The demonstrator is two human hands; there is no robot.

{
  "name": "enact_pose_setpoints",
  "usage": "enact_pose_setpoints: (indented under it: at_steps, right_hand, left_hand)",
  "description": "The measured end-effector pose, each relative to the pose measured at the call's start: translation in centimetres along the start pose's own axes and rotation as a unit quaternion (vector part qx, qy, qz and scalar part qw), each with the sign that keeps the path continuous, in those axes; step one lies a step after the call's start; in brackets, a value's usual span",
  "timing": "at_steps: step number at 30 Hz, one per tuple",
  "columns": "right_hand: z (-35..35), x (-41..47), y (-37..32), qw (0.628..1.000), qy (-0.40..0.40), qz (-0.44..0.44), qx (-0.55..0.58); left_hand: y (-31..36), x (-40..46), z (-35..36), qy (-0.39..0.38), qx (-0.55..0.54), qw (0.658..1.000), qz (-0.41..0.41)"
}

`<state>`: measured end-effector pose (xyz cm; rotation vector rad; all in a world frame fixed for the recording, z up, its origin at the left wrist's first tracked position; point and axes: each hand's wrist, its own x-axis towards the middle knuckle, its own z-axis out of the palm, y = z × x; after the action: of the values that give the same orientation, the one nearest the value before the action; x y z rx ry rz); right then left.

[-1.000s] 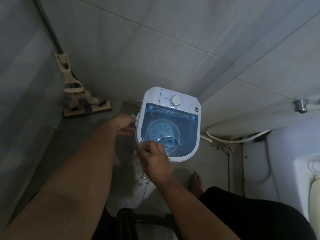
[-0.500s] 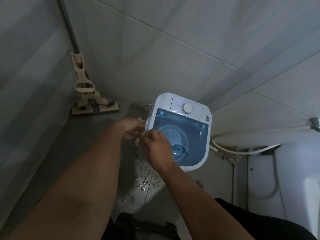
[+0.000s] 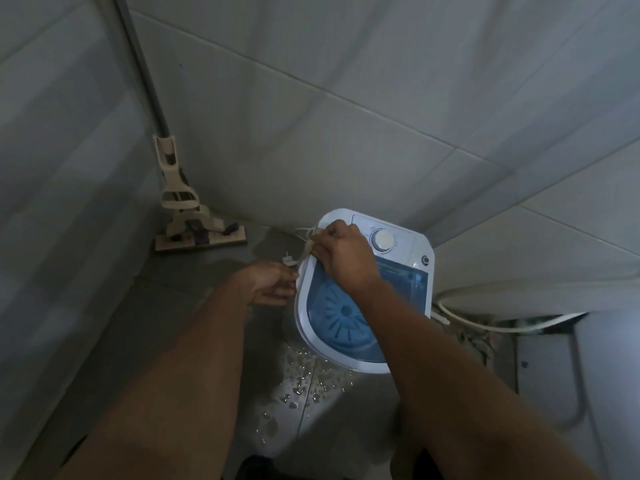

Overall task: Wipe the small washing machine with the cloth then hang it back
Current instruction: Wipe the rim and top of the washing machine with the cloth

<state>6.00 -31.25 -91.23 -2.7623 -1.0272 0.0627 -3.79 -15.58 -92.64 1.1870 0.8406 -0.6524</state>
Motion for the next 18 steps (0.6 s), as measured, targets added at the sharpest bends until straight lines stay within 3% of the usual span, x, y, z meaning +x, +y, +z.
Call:
enact_pose_setpoints:
  at_steps: [7, 13, 18]
  right_hand:
    - [-1.9, 4.2, 0.0, 0.993, -0.052, 0.069, -0.082]
    - [-1.9, 5.8, 0.5, 0.991, -0.047, 0.125, -0.025]
    - [-0.6, 2.9, -0.1, 0.996, -0.041, 0.073, 0.023]
  left_hand:
    - [0.1, -0.1, 0.0, 0.003, 0.012, 1.000, -0.003]
    - [0.3, -0.3, 0.3, 0.012, 0.013, 1.000, 0.003]
    - [0.2, -0.1, 0.0, 0.010, 0.003, 1.000, -0.008]
